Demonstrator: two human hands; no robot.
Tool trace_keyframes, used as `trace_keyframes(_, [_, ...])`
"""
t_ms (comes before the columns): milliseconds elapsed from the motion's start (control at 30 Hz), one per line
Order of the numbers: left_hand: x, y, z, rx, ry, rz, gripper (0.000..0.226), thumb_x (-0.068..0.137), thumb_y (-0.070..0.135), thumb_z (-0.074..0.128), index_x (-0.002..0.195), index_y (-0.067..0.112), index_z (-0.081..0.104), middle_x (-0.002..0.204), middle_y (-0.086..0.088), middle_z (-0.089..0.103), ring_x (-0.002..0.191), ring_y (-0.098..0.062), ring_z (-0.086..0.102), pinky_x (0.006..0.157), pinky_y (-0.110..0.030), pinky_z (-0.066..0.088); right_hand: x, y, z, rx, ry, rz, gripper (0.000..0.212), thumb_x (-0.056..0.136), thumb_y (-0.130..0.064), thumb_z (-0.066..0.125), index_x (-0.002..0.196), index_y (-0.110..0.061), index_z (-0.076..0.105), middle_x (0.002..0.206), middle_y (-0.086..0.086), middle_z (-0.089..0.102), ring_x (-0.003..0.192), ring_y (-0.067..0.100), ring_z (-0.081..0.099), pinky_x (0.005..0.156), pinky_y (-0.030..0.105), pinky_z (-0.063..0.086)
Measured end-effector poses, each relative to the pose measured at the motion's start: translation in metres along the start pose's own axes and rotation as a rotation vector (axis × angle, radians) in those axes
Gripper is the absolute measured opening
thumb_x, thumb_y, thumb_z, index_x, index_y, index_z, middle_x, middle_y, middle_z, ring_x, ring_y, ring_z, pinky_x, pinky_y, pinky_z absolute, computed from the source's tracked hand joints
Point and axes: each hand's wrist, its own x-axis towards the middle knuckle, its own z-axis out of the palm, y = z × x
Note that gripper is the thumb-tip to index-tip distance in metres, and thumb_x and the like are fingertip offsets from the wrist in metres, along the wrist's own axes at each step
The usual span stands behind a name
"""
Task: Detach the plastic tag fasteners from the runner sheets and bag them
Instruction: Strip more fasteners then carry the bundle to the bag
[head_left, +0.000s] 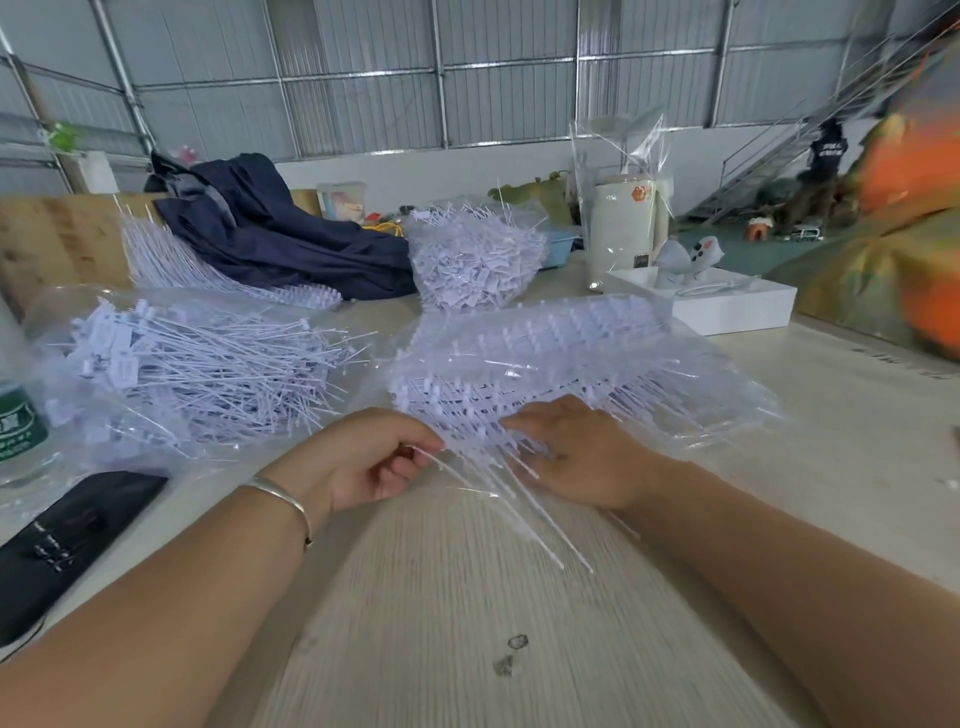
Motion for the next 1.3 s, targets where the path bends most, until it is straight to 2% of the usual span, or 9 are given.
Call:
trace_keyframes(200, [-0.012, 0.002, 0.002, 0.3, -0.203, 0.069, 0.038, 0.088, 0.002, 0.058, 0.053, 0.016, 0.061, 0.051, 0.001, 0.043, 0.038, -0.006, 0.027, 0.035, -0.014, 0.021, 0.011, 0.006, -0.009, -0.074, -0.185, 0.039, 0.066, 0.089, -0.074, 0.025, 0.145, -0.04, 0.034, 0.152, -0.008, 0.037, 0.139, 0.026, 0.032, 0.111, 0.054, 0.023])
trace_keyframes(333, [-0.023, 0.006, -0.001, 0.363, -0.189, 0.116, 0.019, 0.084, 0.001, 0.065, 0.077, 0.012, 0.079, 0.053, -0.001, 0.051, 0.039, -0.005, 0.04, 0.036, -0.014, 0.028, 0.021, -0.002, -0.029, -0.011, -0.277, 0.095, 0.105, 0.058, -0.095, 0.017, 0.146, -0.039, 0.033, 0.155, -0.006, 0.035, 0.142, 0.028, 0.03, 0.115, 0.054, 0.018])
trace_keyframes(467, [-0.038, 0.011, -0.008, 0.356, -0.22, 0.12, 0.007, 0.067, 0.012, 0.075, 0.072, 0.016, 0.077, 0.062, -0.004, 0.057, 0.052, -0.01, 0.046, 0.045, -0.016, 0.031, 0.034, -0.002, -0.041, 0.042, -0.257, 0.105, 0.07, 0.093, -0.063, 0.045, 0.15, -0.025, 0.033, 0.156, 0.005, 0.033, 0.142, 0.031, 0.031, 0.113, 0.045, 0.025])
trace_keyframes(633, [-0.056, 0.004, -0.001, 0.513, -0.326, 0.109, 0.034, 0.069, 0.01, 0.079, 0.097, -0.007, 0.07, 0.047, 0.002, 0.051, 0.045, -0.007, 0.046, 0.043, -0.013, 0.032, 0.042, -0.01, -0.032, 0.151, -0.273, 0.13, 0.072, 0.09, -0.063, 0.048, 0.143, -0.015, 0.043, 0.152, 0.007, 0.039, 0.136, 0.026, 0.039, 0.108, 0.036, 0.031])
trace_keyframes(733, [-0.064, -0.003, 0.002, 0.568, -0.301, 0.131, 0.026, 0.081, 0.004, 0.07, 0.105, -0.006, 0.07, 0.051, -0.004, 0.054, 0.046, -0.011, 0.048, 0.042, -0.016, 0.034, 0.043, -0.002, -0.021, 0.107, -0.192, 0.144, 0.076, 0.086, -0.073, 0.045, 0.144, -0.025, 0.044, 0.156, -0.003, 0.033, 0.141, 0.022, 0.033, 0.111, 0.04, 0.025])
trace_keyframes(867, [-0.076, 0.0, -0.003, 0.6, -0.365, 0.122, 0.028, 0.072, 0.014, 0.072, 0.098, 0.005, 0.075, 0.049, -0.002, 0.054, 0.046, -0.01, 0.05, 0.039, -0.015, 0.034, 0.041, 0.016, -0.015, 0.023, -0.117, 0.142, 0.064, 0.085, -0.073, 0.046, 0.142, -0.045, 0.041, 0.154, -0.015, 0.036, 0.141, 0.016, 0.033, 0.116, 0.042, 0.02])
trace_keyframes(1033, [-0.072, -0.005, 0.007, 0.745, -0.176, 0.176, 0.018, 0.083, 0.004, 0.064, 0.099, 0.0, 0.072, 0.07, -0.017, 0.069, 0.055, -0.017, 0.064, 0.047, -0.018, 0.043, 0.04, 0.011, -0.009, 0.07, -0.107, 0.182, 0.058, 0.089, -0.066, 0.048, 0.142, -0.044, 0.042, 0.157, -0.012, 0.029, 0.147, 0.02, 0.021, 0.118, 0.051, 0.006])
trace_keyframes(1167, [-0.058, -0.011, 0.022, 0.886, -0.021, 0.228, 0.026, 0.082, 0.002, 0.059, 0.104, 0.007, 0.071, 0.089, -0.013, 0.073, 0.073, -0.017, 0.065, 0.059, -0.023, 0.048, 0.017, 0.022, -0.024, 0.091, 0.069, 0.141, 0.034, 0.094, -0.016, 0.046, 0.118, -0.031, 0.064, 0.137, -0.006, 0.055, 0.129, 0.021, 0.047, 0.109, 0.041, 0.033])
trace_keyframes(1300, [-0.047, -0.006, 0.043, 1.154, 0.14, 0.36, 0.019, 0.079, 0.021, 0.06, 0.09, 0.017, 0.075, 0.094, -0.001, 0.072, 0.089, -0.018, 0.067, 0.073, -0.03, 0.054, -0.02, 0.05, -0.024, -0.184, 0.218, 0.235, 0.028, 0.088, -0.014, 0.05, 0.11, -0.025, 0.063, 0.109, 0.003, 0.066, 0.101, 0.025, 0.059, 0.082, 0.03, 0.038])
